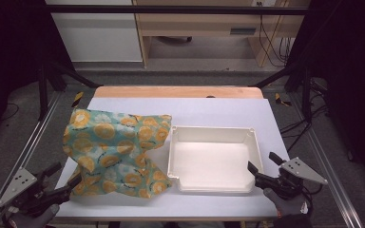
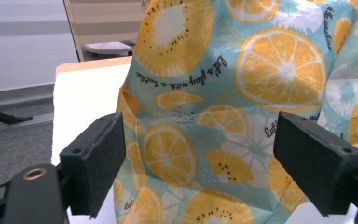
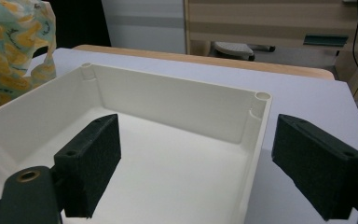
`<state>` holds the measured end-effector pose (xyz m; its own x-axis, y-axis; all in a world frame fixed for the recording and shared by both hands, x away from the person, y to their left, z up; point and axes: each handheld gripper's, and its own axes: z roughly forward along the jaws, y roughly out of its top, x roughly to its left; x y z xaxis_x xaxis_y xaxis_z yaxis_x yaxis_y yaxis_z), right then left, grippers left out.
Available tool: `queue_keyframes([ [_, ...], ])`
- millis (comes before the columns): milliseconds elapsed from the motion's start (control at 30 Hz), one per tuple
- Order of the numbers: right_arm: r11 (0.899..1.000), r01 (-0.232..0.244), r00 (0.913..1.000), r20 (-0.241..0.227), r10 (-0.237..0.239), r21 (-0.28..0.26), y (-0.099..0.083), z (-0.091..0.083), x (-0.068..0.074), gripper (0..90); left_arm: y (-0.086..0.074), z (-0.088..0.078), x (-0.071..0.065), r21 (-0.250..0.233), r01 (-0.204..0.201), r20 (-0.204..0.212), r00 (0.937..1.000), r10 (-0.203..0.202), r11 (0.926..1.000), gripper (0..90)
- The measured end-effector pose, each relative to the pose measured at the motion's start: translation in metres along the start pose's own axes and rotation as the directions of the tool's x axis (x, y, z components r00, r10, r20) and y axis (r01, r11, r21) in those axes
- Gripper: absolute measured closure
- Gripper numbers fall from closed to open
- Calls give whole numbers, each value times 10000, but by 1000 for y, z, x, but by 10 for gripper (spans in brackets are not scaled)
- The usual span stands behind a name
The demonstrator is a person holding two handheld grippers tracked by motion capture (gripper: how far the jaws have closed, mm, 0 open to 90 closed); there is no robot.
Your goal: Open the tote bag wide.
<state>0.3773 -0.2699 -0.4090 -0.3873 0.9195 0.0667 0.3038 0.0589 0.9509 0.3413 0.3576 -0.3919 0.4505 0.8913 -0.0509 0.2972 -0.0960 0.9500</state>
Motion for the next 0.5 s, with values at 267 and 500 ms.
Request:
queue_keyframes([
  [267, 10000, 72, 9999, -131, -72, 33, 2, 1, 4, 176, 1, 0, -1, -46, 9, 46, 10000, -9, 10000, 164],
  [500, 9998, 218, 9992, -346, -218, -5, 12, 6, 15, 202, 6, 2, 0, -101, 40, 150, 9999, -39, 9999, 164],
])
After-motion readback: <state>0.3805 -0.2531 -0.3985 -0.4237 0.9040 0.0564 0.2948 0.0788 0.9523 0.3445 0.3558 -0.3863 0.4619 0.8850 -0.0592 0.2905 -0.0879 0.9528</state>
